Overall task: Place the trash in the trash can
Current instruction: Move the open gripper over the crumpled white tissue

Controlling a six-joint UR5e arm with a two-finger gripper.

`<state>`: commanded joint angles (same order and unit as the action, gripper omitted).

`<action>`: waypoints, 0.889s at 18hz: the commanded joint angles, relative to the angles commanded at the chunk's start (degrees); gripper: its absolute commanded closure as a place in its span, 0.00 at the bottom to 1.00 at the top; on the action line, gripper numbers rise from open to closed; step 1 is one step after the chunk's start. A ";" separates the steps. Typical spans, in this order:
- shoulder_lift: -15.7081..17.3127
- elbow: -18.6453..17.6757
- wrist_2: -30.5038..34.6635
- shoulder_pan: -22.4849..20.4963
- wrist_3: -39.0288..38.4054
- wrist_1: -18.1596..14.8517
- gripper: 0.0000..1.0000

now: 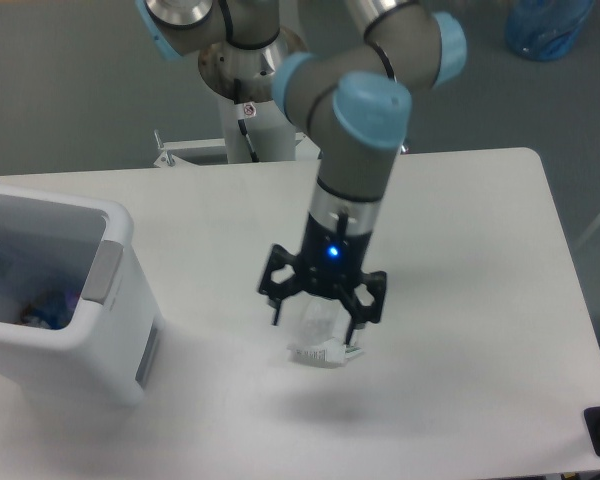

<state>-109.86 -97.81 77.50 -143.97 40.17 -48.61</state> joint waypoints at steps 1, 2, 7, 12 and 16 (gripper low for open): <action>0.00 -0.53 2.19 0.18 0.00 -0.08 0.00; -0.17 -0.71 5.26 0.53 0.17 -0.17 0.00; -8.60 1.21 19.05 6.84 -0.44 0.09 0.00; -10.63 3.07 23.66 9.76 -0.62 0.00 0.12; -10.63 2.80 23.66 9.76 -2.28 0.00 0.80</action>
<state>-120.50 -95.01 101.16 -134.21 37.89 -48.60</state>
